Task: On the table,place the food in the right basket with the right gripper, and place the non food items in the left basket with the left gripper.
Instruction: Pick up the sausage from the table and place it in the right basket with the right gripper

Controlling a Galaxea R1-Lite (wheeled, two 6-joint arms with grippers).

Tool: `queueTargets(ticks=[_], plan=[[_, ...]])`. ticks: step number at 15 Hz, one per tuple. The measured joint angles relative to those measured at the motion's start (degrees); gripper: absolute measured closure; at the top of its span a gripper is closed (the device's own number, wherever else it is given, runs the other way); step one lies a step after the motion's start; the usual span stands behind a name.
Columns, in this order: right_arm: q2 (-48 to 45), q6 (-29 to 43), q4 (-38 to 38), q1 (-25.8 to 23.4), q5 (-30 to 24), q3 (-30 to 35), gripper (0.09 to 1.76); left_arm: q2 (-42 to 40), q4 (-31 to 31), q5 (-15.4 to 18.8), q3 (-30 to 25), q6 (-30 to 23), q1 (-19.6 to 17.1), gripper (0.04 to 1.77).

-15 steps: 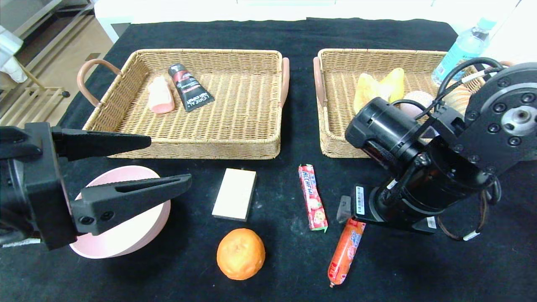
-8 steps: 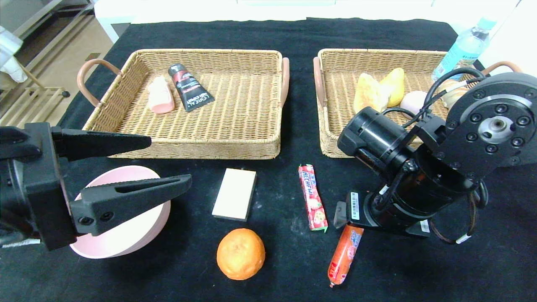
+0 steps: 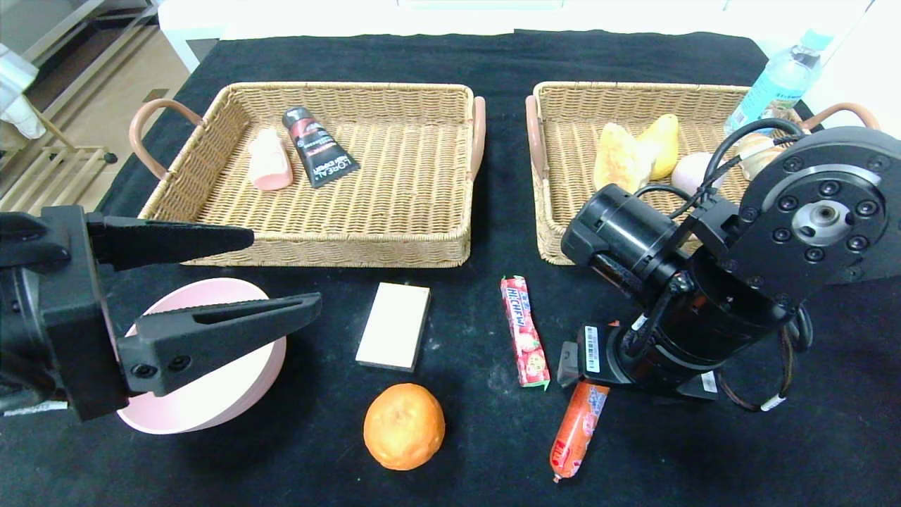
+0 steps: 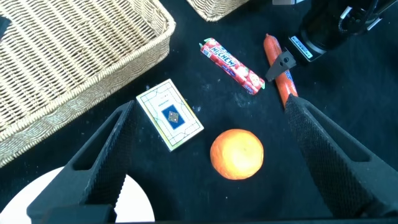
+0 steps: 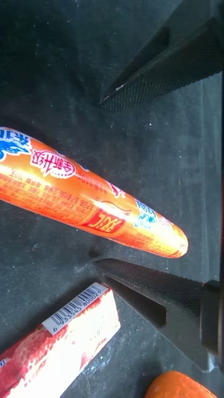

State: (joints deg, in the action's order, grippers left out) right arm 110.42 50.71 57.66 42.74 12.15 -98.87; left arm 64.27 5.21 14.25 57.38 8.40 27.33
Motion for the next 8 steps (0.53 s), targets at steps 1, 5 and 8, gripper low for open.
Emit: queueTargets(ticks=[1,5,8], plan=[[0.0,0.0,0.0,0.0,0.0,0.0,0.21,0.0,0.0,0.0,0.0,0.0,0.0,0.09],[0.2,0.0,0.0,0.5,0.0,0.2,0.82,-0.1,0.0,0.0,0.0,0.0,0.0,0.09],[0.3,0.0,0.0,0.6,-0.1,0.2,1.16,-0.1,0.0,0.0,0.0,0.0,0.0,0.09]])
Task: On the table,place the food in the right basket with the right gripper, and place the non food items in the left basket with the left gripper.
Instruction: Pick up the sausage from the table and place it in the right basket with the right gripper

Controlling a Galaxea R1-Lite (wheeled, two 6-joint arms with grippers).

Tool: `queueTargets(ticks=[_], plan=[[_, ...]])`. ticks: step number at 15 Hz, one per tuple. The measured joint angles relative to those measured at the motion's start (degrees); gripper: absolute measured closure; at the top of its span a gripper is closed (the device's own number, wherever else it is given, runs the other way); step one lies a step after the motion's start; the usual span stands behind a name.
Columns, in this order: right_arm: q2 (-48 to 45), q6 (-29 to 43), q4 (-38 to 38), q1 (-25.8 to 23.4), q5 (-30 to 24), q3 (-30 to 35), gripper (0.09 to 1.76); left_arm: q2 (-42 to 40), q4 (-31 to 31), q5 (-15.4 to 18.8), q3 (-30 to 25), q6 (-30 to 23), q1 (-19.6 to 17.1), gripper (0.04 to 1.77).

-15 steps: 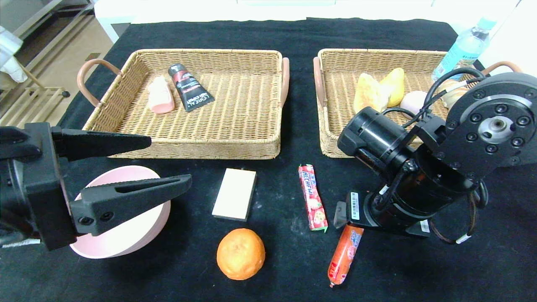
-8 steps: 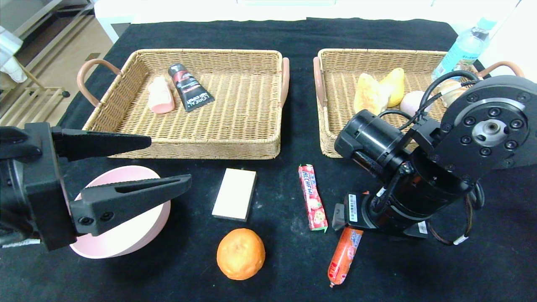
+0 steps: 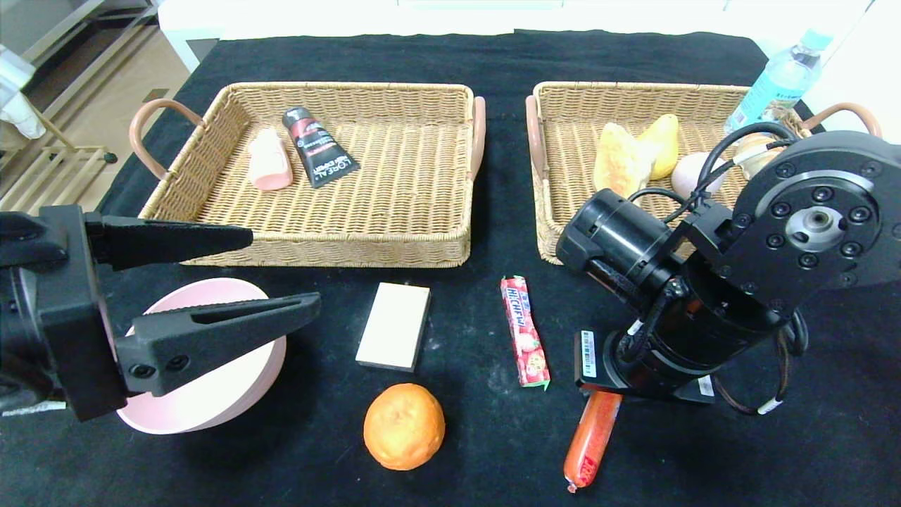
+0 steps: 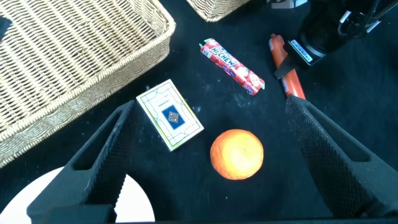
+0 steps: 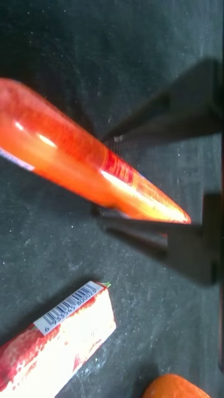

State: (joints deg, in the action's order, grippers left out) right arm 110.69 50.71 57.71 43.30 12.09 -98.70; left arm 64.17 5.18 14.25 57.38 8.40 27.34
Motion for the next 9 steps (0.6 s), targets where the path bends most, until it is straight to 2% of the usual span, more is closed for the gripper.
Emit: queueTargets(ticks=[1,9], plan=[[0.0,0.0,0.0,0.0,0.0,0.0,1.38,0.0,0.0,0.0,0.0,0.0,0.0,0.09],[0.0,0.0,0.0,0.0,-0.1,0.0,1.38,0.0,0.0,0.0,0.0,0.0,0.0,0.09]])
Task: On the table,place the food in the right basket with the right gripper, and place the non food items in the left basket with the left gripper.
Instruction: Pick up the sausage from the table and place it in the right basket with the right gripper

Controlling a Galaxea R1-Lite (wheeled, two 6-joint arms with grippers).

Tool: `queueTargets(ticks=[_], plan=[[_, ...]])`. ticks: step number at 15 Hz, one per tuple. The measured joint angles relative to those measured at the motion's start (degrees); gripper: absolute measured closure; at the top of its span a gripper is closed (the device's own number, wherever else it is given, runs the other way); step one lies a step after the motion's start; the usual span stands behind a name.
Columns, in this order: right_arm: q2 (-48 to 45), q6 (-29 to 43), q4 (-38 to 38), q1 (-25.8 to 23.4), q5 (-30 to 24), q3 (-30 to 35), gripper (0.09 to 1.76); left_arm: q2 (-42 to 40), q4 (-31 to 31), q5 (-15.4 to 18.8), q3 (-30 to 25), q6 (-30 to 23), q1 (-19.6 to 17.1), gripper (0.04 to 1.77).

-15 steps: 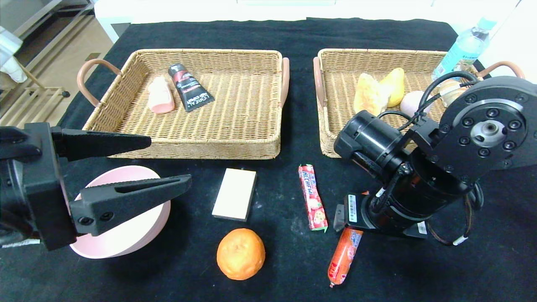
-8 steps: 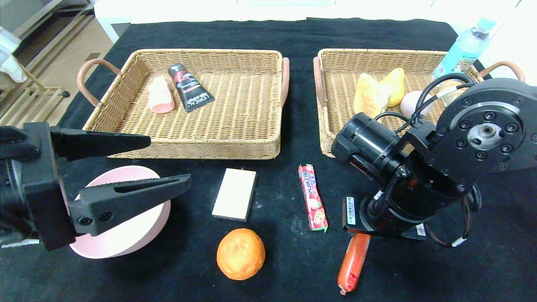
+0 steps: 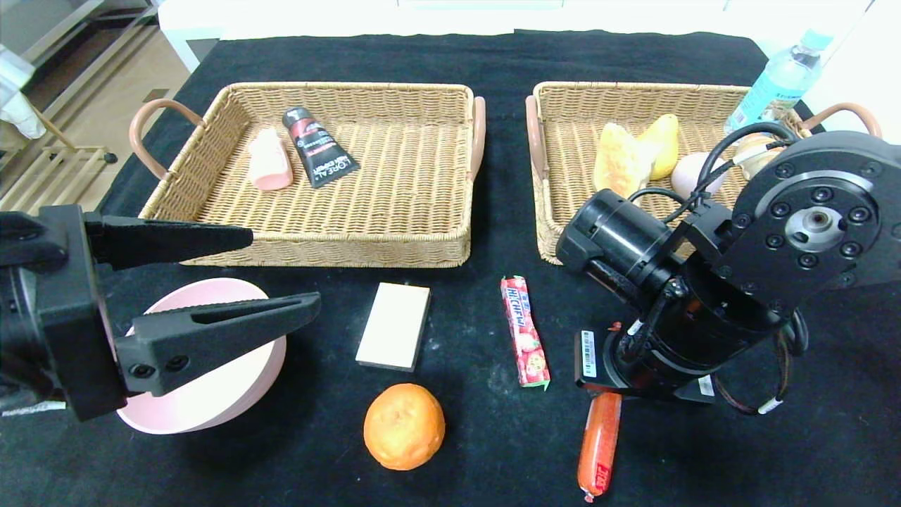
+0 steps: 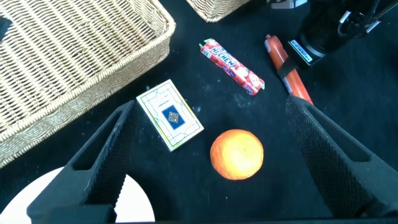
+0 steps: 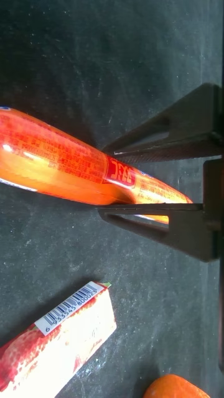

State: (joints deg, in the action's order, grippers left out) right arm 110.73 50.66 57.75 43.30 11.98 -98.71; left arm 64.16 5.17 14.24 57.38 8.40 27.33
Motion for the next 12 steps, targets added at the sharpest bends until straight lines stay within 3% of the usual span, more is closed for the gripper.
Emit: queueTargets(ticks=[12], plan=[[-4.3,-3.8,-0.2,1.5,0.2,0.5,1.38,-0.2,0.0,0.0,0.0,0.0,0.0,0.09]])
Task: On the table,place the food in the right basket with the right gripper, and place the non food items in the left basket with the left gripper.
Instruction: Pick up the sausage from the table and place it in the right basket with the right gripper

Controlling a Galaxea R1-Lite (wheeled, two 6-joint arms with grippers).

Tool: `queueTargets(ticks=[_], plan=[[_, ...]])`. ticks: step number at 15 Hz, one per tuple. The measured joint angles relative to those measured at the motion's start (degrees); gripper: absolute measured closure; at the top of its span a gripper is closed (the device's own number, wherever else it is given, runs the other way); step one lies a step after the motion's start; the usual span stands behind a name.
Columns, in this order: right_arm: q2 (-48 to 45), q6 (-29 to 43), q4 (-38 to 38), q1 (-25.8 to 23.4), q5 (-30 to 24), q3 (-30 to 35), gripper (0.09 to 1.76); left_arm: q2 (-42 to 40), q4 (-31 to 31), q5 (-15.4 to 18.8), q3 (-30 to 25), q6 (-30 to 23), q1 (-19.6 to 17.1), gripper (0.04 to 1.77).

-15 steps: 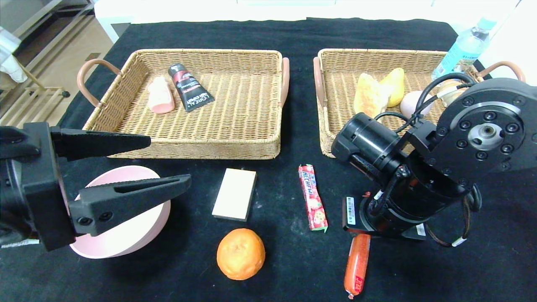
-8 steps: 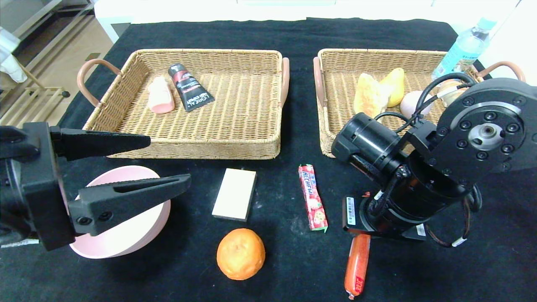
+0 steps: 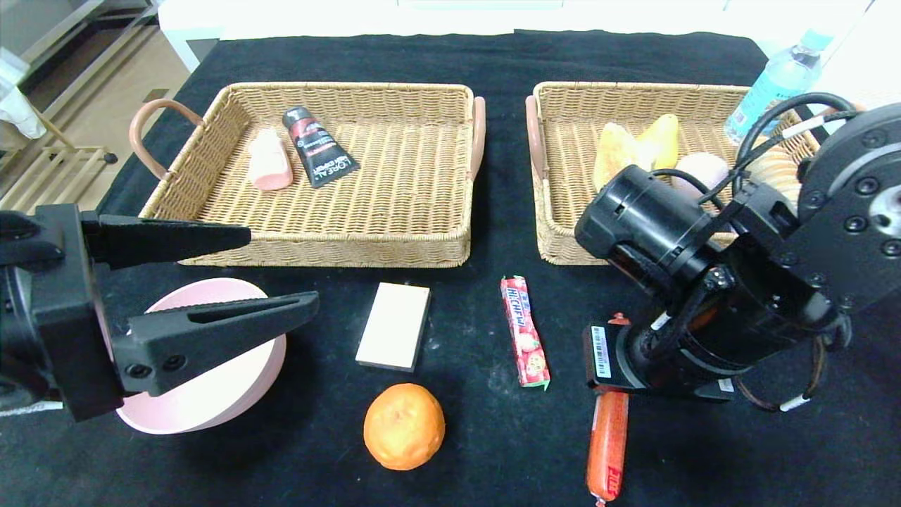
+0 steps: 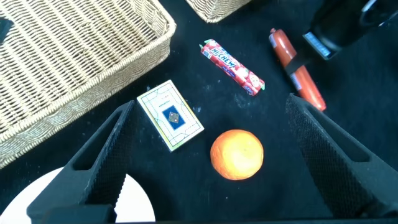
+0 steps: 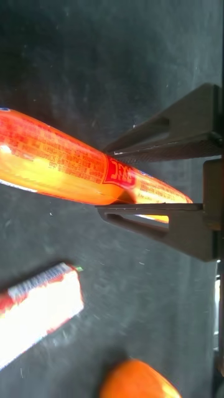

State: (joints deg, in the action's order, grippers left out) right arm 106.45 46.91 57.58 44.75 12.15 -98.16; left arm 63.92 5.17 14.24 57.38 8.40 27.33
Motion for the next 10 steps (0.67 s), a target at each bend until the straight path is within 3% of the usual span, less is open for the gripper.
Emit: queueTargets(ticks=[10], plan=[[-8.1,-9.4,-0.5,-0.9,0.1,-6.5,1.38,-0.3,0.1,0.0,0.1,0.0,0.0,0.09]])
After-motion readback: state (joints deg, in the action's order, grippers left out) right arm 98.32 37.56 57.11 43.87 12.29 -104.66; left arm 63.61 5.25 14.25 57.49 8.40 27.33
